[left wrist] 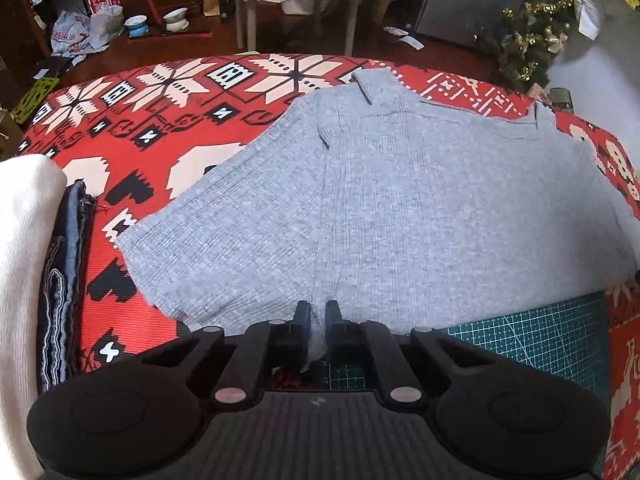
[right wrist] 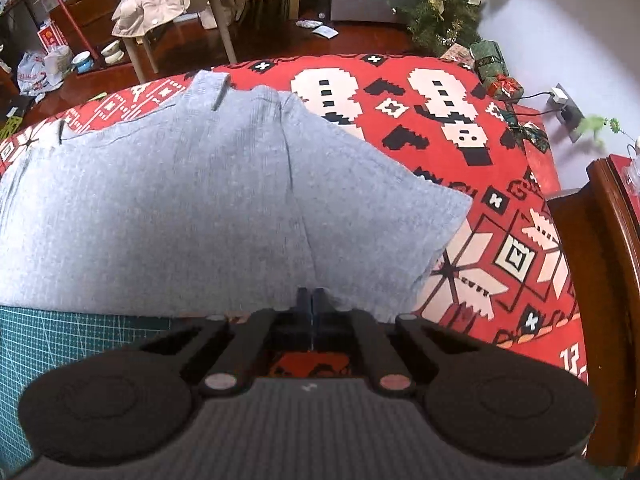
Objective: Fold clothes
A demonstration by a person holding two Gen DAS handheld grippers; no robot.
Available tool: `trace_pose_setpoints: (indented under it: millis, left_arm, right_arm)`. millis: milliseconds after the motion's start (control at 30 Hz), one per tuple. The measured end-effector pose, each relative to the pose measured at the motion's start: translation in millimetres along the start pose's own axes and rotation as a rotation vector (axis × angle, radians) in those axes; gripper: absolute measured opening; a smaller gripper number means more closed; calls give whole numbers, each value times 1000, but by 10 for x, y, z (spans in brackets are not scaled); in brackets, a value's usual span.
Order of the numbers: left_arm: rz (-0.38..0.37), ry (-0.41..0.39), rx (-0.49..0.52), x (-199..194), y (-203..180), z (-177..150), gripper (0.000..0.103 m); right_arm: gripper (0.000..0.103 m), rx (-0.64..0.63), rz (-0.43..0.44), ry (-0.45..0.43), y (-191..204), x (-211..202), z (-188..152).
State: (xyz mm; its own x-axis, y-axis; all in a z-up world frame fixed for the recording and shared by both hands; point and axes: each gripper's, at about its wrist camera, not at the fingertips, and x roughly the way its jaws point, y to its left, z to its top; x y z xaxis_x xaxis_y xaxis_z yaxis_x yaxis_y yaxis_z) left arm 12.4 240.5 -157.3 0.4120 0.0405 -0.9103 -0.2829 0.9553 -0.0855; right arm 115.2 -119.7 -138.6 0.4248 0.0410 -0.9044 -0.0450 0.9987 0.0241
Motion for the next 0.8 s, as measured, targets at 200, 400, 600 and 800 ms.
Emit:
trace_pose_setpoints:
  millis: [200,400,600,800]
  left_arm:
    - [-13,-26,6,-140,97,17,5]
    - [0,-1,39,-33,52,47,5]
    - [-1,-2,55,-28,31,5,6]
    - [1,8,38,-36,119,-16,6]
  right_arm:
    - [0,43,-5,-15,-118,-169,-61]
    - [5,48,53,-48,-170,-138,-15]
    - [12,8,33,-13,-7,43,91]
    - [2,31,-4,-3,-66,12,-5]
